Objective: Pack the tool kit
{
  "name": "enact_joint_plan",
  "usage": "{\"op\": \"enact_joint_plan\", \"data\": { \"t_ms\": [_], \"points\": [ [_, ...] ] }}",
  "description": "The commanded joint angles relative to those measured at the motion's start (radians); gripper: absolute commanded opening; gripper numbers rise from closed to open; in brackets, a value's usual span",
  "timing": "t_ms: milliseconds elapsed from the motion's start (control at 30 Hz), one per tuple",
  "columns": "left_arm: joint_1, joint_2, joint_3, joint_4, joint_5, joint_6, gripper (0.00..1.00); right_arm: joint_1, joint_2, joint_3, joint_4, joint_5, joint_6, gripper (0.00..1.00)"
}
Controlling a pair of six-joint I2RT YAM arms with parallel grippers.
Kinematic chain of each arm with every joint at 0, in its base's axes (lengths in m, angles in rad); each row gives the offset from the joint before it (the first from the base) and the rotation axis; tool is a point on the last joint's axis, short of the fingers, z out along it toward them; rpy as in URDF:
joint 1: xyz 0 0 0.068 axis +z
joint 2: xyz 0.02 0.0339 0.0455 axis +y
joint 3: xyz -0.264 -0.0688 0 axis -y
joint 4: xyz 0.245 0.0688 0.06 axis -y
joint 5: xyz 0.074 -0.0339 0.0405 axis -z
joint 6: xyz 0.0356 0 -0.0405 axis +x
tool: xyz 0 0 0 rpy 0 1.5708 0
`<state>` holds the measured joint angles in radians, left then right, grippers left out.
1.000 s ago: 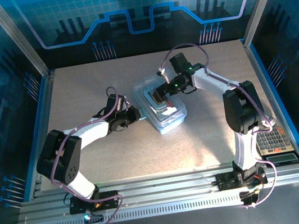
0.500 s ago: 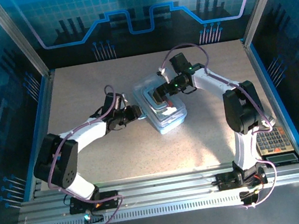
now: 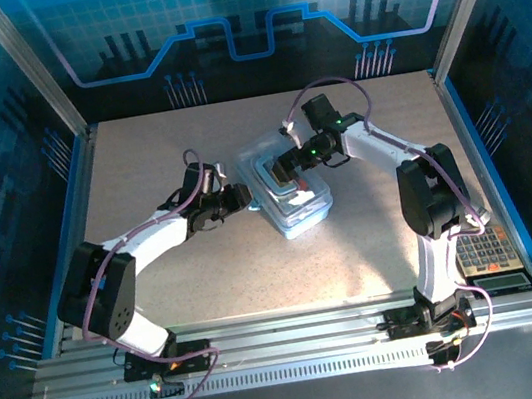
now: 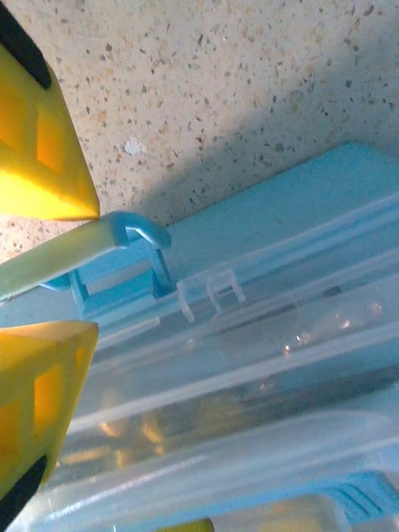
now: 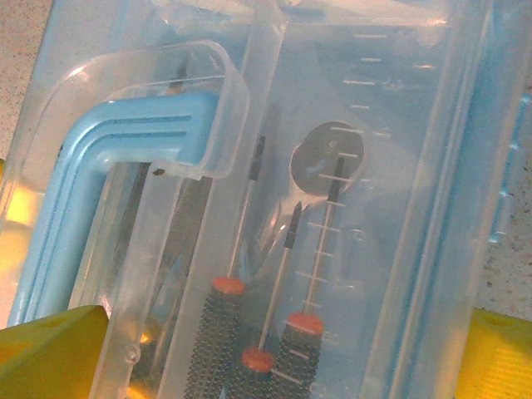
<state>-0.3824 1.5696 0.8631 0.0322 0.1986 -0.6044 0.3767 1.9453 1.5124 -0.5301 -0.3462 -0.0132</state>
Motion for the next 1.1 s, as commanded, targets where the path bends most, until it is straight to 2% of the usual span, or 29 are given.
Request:
{"op": "enact_joint_plan", "data": {
  "t_ms": [0, 367, 1067],
  "points": [
    [0.002, -0.033, -0.007, 0.042, 0.041, -0.012, 0.33, 0.030, 0.083, -0.062, -0.161, -0.077, -0.029, 1.00],
    [0.000, -0.027, -0.019, 0.073, 0.056, -0.023, 0.28, 0.029, 0.085, -0.063, -0.162, -0.079, -0.030, 1.00],
    [-0.013, 0.021, -0.011, 0.121, 0.079, -0.049, 0.26, 0.030, 0.087, -0.060, -0.169, -0.080, -0.032, 1.00]
  ]
}}
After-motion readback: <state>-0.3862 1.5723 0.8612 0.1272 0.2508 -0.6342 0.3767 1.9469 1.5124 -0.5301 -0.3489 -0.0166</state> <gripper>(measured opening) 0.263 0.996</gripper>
